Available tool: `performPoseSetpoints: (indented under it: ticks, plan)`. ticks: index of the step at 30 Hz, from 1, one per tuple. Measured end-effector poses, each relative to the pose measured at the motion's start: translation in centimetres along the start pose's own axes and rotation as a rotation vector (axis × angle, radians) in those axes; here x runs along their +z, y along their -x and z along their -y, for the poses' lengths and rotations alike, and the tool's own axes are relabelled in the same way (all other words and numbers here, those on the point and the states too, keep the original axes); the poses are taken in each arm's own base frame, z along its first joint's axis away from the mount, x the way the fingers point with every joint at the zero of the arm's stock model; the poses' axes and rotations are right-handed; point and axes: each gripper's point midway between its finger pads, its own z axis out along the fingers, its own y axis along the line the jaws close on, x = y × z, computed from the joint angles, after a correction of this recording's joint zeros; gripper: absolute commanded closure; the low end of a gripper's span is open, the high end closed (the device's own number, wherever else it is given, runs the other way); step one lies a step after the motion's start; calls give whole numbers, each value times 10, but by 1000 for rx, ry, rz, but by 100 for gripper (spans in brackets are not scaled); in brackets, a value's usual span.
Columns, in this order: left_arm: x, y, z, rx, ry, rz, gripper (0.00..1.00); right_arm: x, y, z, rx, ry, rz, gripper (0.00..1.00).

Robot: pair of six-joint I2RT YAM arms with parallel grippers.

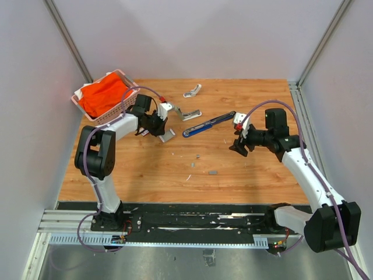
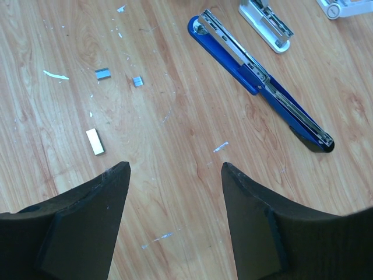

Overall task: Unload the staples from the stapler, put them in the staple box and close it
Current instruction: Move the staple box to the center of the board.

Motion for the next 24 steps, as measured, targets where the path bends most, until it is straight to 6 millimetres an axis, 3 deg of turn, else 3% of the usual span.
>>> performPoseSetpoints:
  ticks: [10,16,20,24]
  plan:
    - [5,-3,41,245,-74,-32,98,22,-3,-18,-4,107,-4,34]
    - [11,-3,56,325,-91,-55,97,26,0,-24,-27,128,2,34]
    - [18,0,60,345,-93,-67,93,26,1,-25,-37,132,4,35]
    - [23,-1,63,359,-94,-83,82,30,0,-29,-41,150,1,35]
